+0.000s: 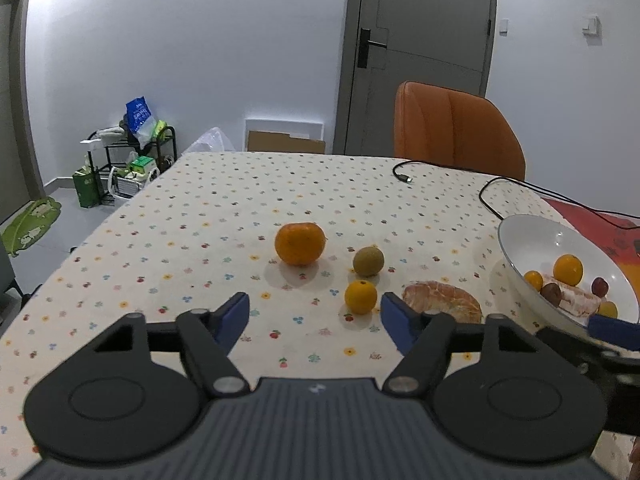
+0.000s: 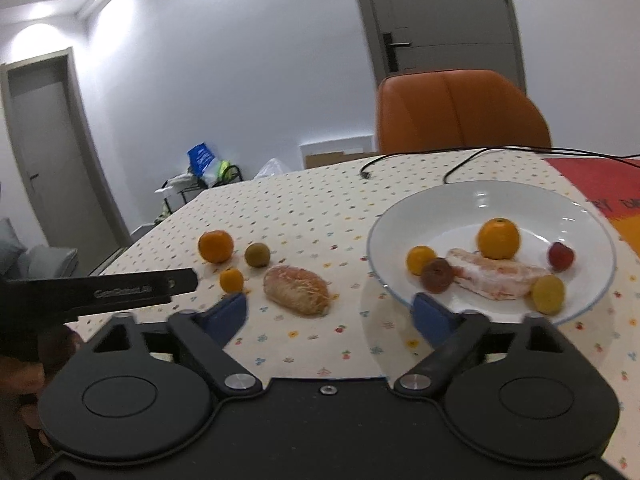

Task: Organize fruits
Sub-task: 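Move both grippers back toward the remaining fruit on the tablecloth, then grasp the small orange with the left gripper while the right gripper grasps the brown bread roll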

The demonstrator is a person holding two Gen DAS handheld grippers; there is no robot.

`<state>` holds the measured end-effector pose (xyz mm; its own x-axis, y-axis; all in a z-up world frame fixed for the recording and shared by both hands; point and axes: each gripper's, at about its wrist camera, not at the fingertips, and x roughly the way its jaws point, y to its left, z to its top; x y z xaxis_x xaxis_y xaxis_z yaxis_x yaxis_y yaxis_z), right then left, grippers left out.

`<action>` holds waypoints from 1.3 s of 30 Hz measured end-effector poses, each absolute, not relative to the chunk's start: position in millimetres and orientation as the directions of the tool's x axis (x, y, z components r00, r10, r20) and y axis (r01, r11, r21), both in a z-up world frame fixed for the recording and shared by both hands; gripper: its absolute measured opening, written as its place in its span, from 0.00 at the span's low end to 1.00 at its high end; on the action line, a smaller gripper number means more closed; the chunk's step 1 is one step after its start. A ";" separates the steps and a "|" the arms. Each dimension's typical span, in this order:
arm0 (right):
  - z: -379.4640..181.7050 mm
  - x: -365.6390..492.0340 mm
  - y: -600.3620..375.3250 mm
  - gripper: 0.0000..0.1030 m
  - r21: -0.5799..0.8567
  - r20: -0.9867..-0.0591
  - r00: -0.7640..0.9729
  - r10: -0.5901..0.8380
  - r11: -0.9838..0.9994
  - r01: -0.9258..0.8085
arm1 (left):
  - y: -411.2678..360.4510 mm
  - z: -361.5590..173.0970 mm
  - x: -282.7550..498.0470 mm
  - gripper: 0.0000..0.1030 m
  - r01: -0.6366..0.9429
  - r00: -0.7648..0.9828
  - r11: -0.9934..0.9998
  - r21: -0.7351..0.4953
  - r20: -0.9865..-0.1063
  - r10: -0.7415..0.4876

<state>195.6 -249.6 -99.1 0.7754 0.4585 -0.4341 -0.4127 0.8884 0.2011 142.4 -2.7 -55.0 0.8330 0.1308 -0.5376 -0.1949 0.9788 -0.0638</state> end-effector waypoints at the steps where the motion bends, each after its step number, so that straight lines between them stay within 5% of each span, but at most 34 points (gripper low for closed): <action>1: -99.6 197.4 -247.9 0.77 0.200 -0.441 0.771 0.460 0.887 -0.416 | -3.0 -56.1 143.9 0.62 -0.191 0.832 0.979 -0.066 -0.540 0.126; 9: -103.5 213.1 -234.5 0.47 0.197 -0.477 0.734 0.484 0.873 -0.447 | -5.7 -63.6 155.8 0.54 -0.165 0.825 0.983 -0.075 -0.556 0.096; 26: -107.7 236.3 -222.7 0.37 0.198 -0.514 0.713 0.477 0.875 -0.443 | -11.4 -75.2 187.4 0.46 -0.124 0.810 0.988 -0.088 -0.584 0.049; 31: -108.5 238.3 -217.1 0.37 0.184 -0.522 0.715 0.465 0.880 -0.438 | -10.1 -79.7 195.5 0.21 -0.129 0.797 0.985 -0.116 -0.602 0.033; 39: -112.3 242.7 -204.4 0.38 0.157 -0.537 0.708 0.459 0.879 -0.451 | -6.5 -76.8 183.7 0.21 -0.138 0.805 0.984 -0.114 -0.592 0.044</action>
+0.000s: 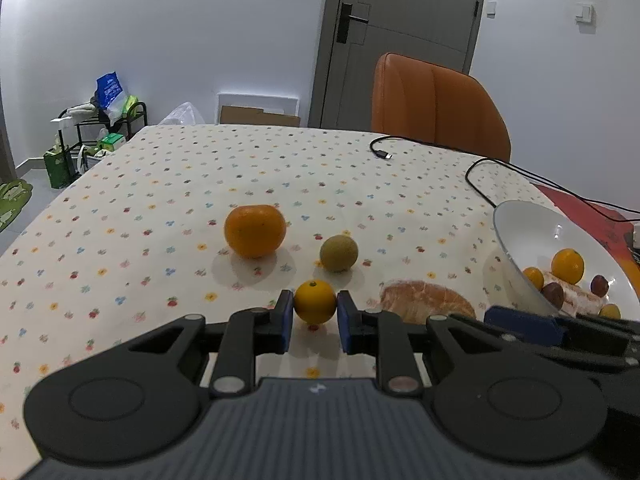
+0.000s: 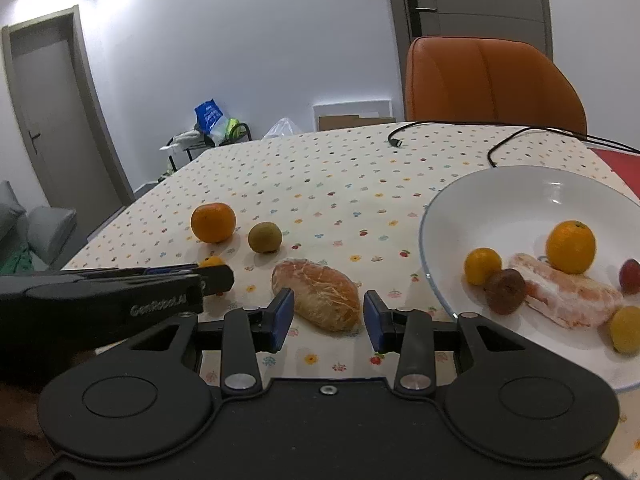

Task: Organize fruits
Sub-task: 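Grasp the small orange with the left gripper while the right gripper grasps the brown bread roll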

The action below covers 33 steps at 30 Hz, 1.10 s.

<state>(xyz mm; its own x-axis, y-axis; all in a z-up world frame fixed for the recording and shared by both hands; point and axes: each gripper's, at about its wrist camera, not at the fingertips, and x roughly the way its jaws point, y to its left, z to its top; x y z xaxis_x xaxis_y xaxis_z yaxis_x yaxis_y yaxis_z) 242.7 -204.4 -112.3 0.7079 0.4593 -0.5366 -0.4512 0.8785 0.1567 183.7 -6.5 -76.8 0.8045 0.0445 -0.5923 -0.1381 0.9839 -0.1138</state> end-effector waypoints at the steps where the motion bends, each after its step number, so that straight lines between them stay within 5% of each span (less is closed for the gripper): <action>1: -112.7 243.0 -202.8 0.38 0.155 -0.539 0.706 0.459 0.878 -0.453 | -5.4 -77.6 182.5 0.21 -0.143 0.803 0.983 -0.114 -0.594 0.048; 10: -114.3 242.3 -193.1 0.43 0.129 -0.546 0.708 0.447 0.880 -0.457 | 9.9 -76.1 171.3 0.21 -0.180 0.806 0.977 -0.113 -0.586 0.081; 20: -109.4 225.8 -187.0 0.36 0.152 -0.544 0.667 0.509 0.841 -0.519 | 21.8 -75.4 160.2 0.21 -0.216 0.806 0.968 -0.123 -0.583 0.106; 25: -106.9 229.7 -185.9 0.51 0.136 -0.546 0.678 0.492 0.850 -0.508 | 27.6 -73.3 158.3 0.21 -0.235 0.808 0.964 -0.125 -0.577 0.122; 33: -110.7 244.7 -176.0 0.52 0.118 -0.561 0.677 0.477 0.855 -0.505 | 32.8 -78.1 157.8 0.21 -0.241 0.805 0.960 -0.145 -0.583 0.114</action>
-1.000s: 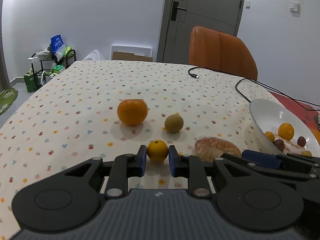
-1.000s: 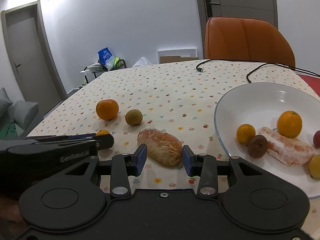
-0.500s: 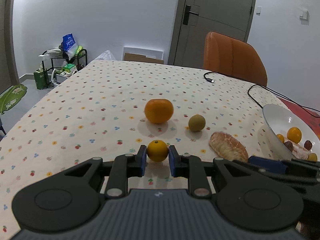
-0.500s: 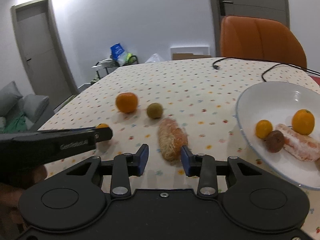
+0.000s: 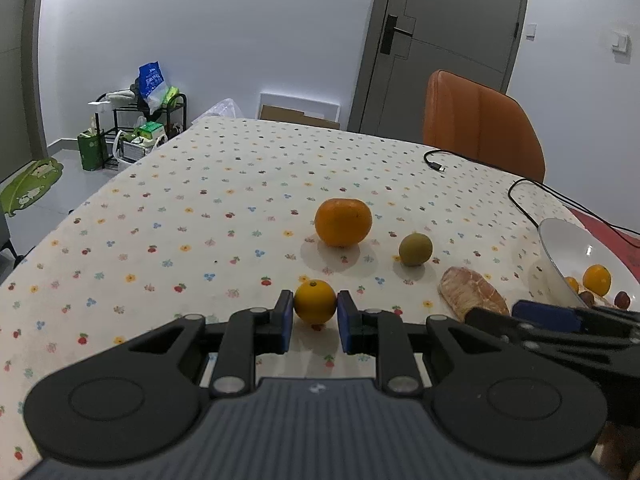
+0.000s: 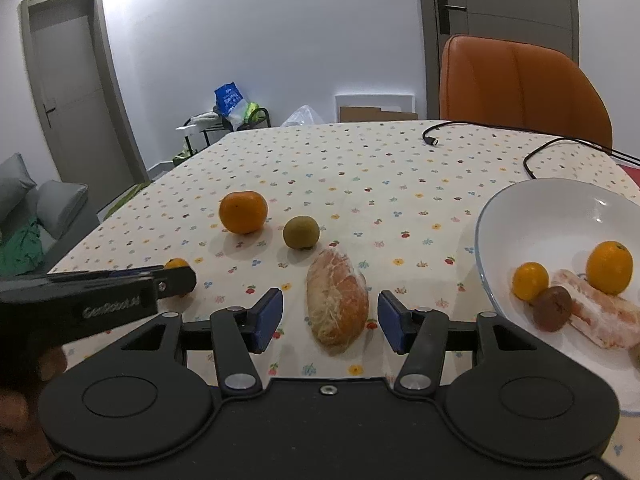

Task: Organize fruits
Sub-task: 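Grasp the small orange with the left gripper while the right gripper grasps the brown bread roll, then carry the orange and bread roll over the white bowl and open both grippers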

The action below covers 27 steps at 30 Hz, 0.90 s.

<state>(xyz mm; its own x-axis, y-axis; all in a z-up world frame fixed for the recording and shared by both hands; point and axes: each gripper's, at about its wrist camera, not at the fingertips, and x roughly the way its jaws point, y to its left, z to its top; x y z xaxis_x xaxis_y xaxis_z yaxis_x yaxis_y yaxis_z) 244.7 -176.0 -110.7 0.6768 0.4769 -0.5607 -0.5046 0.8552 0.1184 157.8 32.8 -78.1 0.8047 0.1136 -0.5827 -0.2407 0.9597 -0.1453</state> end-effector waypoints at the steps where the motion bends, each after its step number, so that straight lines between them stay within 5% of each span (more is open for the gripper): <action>1: -111.8 247.1 -173.9 0.52 0.116 -0.566 0.676 0.473 0.857 -0.502 | 33.1 -78.6 157.9 0.21 -0.239 0.805 0.960 -0.147 -0.582 0.112; 7: -116.8 252.8 -156.3 0.52 0.029 -0.582 0.703 0.409 0.874 -0.485 | 40.7 -80.8 156.7 0.21 -0.236 0.811 0.956 -0.172 -0.577 0.097; 12: -118.6 245.8 -149.3 0.34 -0.035 -0.566 0.734 0.376 0.878 -0.477 | 43.1 -81.6 158.1 0.21 -0.235 0.813 0.959 -0.162 -0.574 0.102; 27: -100.0 230.1 -174.4 0.33 0.056 -0.507 0.740 0.442 0.874 -0.483 | 22.7 -67.3 155.6 0.21 -0.223 0.825 0.966 -0.127 -0.553 0.118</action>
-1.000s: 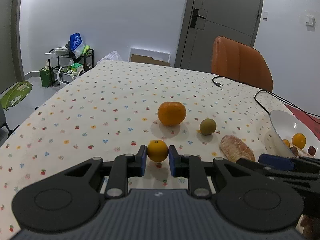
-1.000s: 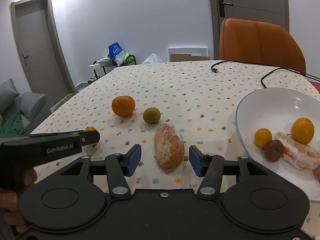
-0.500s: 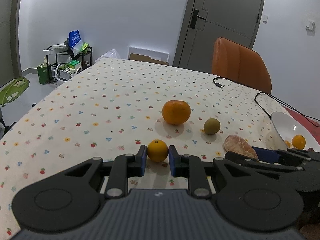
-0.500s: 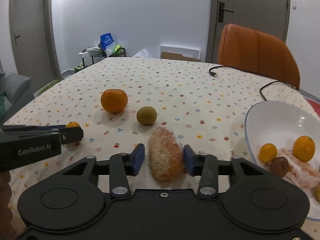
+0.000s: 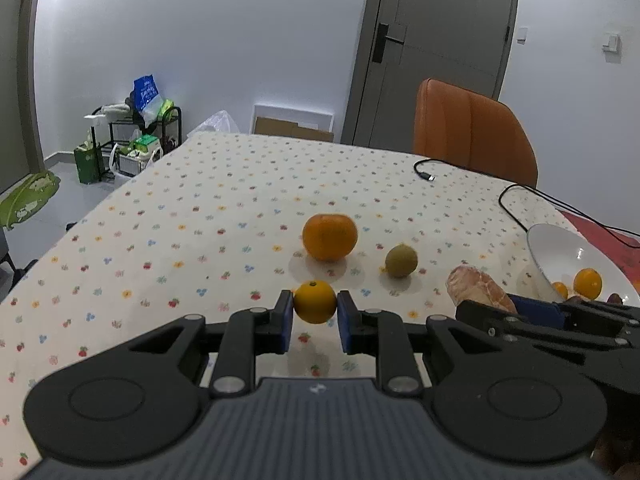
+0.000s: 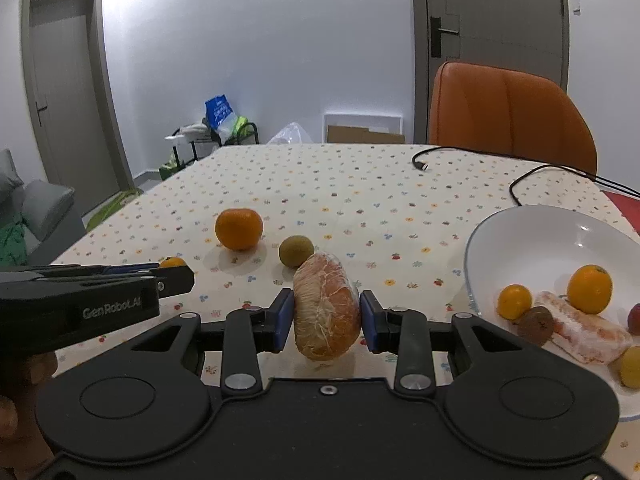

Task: Organize fruits
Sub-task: 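Carry the orange and bread roll over the white bowl and open both grippers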

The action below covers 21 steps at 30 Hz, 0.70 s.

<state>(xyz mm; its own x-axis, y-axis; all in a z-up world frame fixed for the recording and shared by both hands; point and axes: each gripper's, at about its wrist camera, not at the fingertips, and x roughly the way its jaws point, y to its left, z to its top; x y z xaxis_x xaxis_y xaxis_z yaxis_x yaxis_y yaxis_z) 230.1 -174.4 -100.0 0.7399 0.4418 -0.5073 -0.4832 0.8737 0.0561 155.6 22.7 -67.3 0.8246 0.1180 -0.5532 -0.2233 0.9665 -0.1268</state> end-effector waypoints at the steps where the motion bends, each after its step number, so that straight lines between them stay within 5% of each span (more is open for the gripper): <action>1: -99.2 230.0 -176.3 0.33 0.059 -0.503 0.742 0.443 0.874 -0.482 | 21.3 -65.8 155.5 0.21 -0.223 0.827 0.967 -0.124 -0.550 0.120; 21: -76.5 213.3 -231.0 0.33 0.113 -0.404 0.812 0.421 0.904 -0.412 | -28.1 -38.9 155.3 0.21 -0.145 0.873 0.988 -0.062 -0.478 0.098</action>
<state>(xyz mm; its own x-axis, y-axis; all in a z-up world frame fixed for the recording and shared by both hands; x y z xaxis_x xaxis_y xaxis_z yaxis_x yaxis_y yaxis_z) 213.3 -231.0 -76.5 0.8123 0.4208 -0.4038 -0.4120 0.9041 0.1132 155.3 -28.1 -38.9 0.8731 0.0979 -0.4776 -0.1446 0.9876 -0.0619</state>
